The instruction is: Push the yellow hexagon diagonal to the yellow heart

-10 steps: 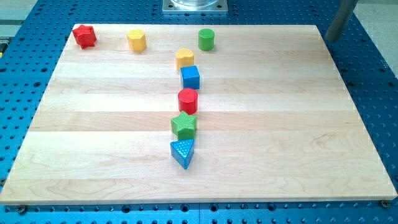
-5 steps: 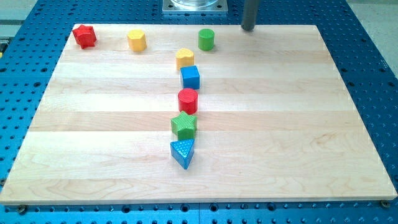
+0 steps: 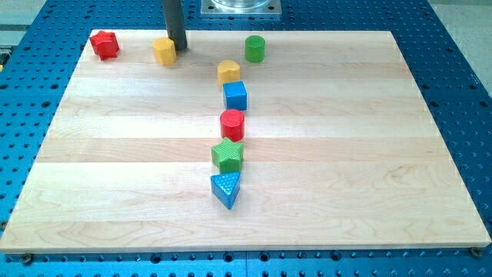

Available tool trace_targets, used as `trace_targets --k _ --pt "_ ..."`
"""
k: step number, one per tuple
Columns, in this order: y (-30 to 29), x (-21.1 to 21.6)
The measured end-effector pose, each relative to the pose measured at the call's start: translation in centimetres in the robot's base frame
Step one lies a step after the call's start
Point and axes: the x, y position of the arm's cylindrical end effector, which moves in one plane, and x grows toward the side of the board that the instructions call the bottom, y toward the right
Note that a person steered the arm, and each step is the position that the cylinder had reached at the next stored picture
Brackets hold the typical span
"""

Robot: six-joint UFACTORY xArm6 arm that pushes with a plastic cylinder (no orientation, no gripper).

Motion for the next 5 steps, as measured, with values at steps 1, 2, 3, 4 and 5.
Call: trace_targets --k 1,2,3,4,5 --pt "-5.0 1.9" --pt "-2.5 4.6" --pt "1.4 4.4" --pt "-1.3 0.0" --pt "4.0 -1.0"
